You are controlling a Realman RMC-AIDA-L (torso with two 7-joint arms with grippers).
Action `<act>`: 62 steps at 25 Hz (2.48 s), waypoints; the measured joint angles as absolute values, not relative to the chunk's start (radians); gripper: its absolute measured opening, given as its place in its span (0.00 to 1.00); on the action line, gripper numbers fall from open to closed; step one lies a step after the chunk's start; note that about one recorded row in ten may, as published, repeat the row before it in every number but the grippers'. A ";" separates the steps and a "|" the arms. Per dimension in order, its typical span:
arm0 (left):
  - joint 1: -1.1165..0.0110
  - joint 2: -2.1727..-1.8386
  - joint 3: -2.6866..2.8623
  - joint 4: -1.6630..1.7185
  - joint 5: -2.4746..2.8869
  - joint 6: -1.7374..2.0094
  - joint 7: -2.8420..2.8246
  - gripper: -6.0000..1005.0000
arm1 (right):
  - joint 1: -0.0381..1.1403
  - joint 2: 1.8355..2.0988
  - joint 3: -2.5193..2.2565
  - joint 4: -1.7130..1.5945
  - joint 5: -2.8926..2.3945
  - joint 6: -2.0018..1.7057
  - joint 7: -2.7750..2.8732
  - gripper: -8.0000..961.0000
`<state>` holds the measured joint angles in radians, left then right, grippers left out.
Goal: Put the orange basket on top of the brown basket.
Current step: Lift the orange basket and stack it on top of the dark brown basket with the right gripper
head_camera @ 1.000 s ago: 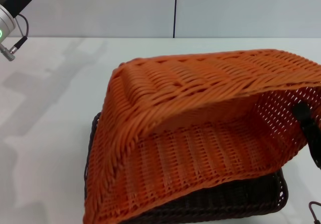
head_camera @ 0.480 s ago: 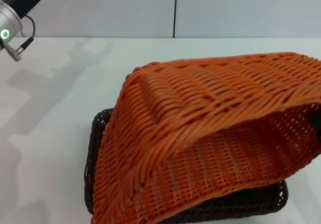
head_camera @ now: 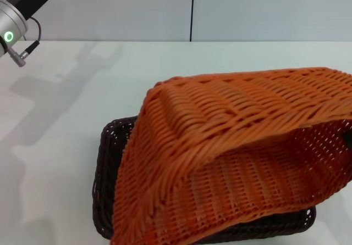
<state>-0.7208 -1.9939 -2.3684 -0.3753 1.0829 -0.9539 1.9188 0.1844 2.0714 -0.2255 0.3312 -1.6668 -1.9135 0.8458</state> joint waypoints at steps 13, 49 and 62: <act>-0.724 -1.999 -2.368 -0.376 1.083 -0.943 1.919 0.84 | 0.206 2.073 -0.255 0.262 -1.671 -1.901 0.919 0.18; -0.730 -2.005 -2.380 -0.376 1.077 -0.918 1.922 0.84 | 0.360 2.071 -0.366 -0.043 -1.672 -1.717 1.378 0.61; -0.728 -2.005 -2.410 -0.374 1.077 -0.911 1.922 0.84 | 0.368 2.068 -0.353 -0.255 -1.665 -1.919 1.459 0.61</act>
<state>-0.7283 -2.0049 -2.4095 -0.3742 1.0769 -0.9106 1.9224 0.3683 2.0678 -0.3535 -0.2549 -1.6648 -1.9195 1.4588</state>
